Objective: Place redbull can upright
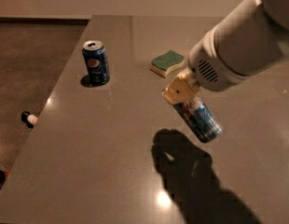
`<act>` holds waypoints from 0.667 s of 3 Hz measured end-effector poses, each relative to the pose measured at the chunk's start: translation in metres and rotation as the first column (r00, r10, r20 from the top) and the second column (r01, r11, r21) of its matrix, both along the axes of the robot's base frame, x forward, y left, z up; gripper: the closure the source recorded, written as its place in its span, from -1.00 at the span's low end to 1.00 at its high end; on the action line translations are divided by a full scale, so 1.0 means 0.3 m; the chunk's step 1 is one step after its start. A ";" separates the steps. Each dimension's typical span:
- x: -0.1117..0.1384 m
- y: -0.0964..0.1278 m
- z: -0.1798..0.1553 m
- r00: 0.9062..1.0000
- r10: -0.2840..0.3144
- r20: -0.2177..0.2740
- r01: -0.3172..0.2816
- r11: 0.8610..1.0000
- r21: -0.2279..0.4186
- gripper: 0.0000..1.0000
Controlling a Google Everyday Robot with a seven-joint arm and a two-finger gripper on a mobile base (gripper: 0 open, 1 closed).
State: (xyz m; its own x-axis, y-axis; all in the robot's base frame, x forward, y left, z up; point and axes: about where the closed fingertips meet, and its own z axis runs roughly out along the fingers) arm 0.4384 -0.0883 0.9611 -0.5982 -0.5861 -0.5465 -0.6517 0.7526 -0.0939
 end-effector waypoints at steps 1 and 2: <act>0.088 -0.048 0.069 0.985 0.019 0.173 -0.047 0.985 0.164 1.00; 0.144 -0.104 0.084 0.950 -0.031 0.310 -0.058 0.959 0.276 1.00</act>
Offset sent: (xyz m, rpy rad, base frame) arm 0.0362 -0.0137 0.0596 0.3270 -0.6280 0.3418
